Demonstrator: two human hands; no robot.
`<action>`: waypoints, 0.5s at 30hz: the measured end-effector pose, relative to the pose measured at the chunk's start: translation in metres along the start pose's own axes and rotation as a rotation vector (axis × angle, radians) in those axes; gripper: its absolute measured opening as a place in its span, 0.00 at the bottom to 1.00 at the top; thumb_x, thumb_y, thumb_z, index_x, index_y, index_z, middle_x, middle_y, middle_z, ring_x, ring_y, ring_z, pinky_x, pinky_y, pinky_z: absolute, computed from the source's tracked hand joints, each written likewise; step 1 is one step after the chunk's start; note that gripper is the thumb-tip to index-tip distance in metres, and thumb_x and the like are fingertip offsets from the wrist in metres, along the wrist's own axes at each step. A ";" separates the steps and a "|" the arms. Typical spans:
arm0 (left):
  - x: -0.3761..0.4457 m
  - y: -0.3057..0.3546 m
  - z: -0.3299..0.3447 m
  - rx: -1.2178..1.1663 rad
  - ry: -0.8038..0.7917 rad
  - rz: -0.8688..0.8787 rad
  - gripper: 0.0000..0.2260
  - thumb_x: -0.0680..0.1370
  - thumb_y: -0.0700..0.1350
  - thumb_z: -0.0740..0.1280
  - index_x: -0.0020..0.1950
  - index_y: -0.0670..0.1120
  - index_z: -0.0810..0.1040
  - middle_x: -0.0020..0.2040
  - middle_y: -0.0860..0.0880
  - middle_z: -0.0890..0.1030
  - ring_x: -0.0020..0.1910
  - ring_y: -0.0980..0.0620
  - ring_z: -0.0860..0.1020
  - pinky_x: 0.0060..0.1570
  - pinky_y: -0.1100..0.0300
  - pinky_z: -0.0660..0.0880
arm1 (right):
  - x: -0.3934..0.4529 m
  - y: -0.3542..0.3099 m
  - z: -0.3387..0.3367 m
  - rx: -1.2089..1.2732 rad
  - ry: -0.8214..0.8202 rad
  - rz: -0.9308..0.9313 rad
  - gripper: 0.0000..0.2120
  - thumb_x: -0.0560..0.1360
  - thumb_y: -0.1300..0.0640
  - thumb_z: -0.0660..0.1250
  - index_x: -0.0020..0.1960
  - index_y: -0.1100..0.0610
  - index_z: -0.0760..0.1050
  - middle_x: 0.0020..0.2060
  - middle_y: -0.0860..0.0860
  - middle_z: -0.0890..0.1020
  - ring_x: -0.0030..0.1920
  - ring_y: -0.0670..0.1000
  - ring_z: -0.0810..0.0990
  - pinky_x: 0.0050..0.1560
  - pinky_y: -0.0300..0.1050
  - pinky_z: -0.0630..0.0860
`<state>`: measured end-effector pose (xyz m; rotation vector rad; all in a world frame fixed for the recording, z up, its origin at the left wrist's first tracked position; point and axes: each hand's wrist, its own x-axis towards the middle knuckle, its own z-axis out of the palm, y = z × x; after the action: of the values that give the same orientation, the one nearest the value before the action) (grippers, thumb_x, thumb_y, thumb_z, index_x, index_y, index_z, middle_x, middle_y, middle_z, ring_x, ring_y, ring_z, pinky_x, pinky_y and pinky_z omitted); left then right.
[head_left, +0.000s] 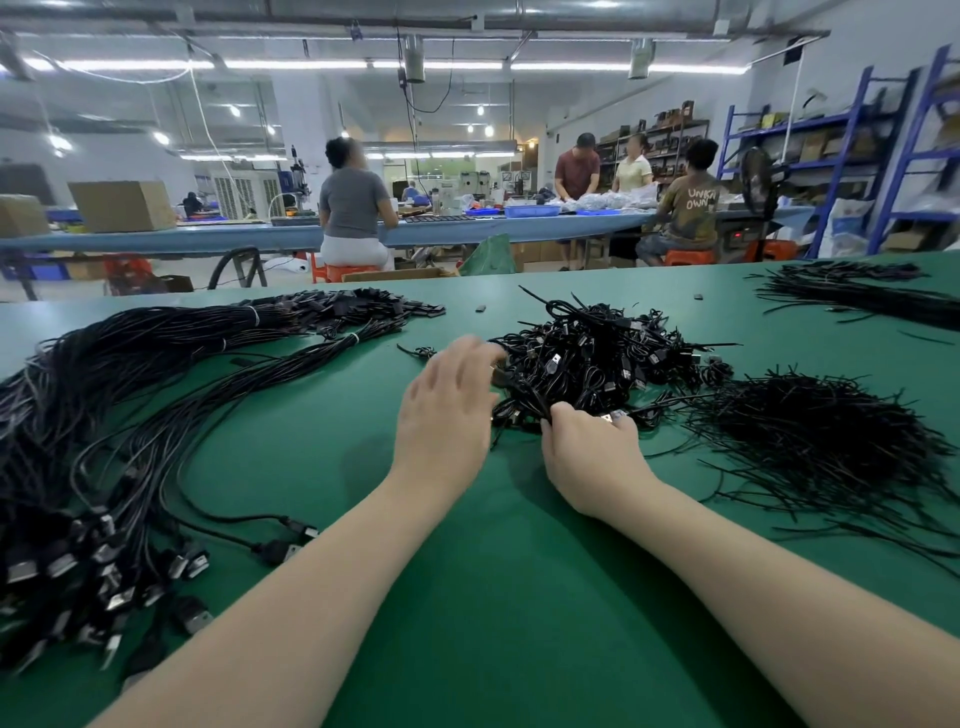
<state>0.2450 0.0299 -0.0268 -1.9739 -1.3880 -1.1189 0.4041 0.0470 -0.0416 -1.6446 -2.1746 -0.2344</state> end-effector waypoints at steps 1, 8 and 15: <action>0.000 0.000 0.002 0.104 -0.034 0.115 0.19 0.74 0.40 0.68 0.64 0.50 0.73 0.64 0.49 0.75 0.64 0.45 0.73 0.58 0.52 0.67 | 0.000 -0.001 -0.001 0.002 0.015 -0.039 0.11 0.82 0.51 0.48 0.43 0.53 0.59 0.33 0.48 0.73 0.35 0.56 0.73 0.56 0.55 0.63; -0.003 0.000 0.007 0.478 -0.129 0.343 0.06 0.68 0.46 0.73 0.42 0.52 0.78 0.35 0.54 0.77 0.38 0.50 0.78 0.45 0.55 0.65 | 0.008 0.004 -0.016 -0.024 -0.202 -0.251 0.12 0.83 0.49 0.47 0.44 0.53 0.60 0.41 0.48 0.74 0.46 0.55 0.76 0.49 0.52 0.55; 0.000 0.020 0.007 0.370 -0.256 0.279 0.10 0.69 0.48 0.75 0.36 0.48 0.74 0.28 0.51 0.77 0.25 0.50 0.76 0.30 0.60 0.62 | 0.019 0.031 -0.046 -0.579 0.162 -0.622 0.04 0.77 0.59 0.56 0.47 0.54 0.70 0.37 0.48 0.75 0.43 0.55 0.75 0.53 0.51 0.59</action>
<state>0.2657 0.0279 -0.0299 -1.9997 -1.2790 -0.4591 0.4390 0.0561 0.0049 -1.0623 -2.5676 -1.2205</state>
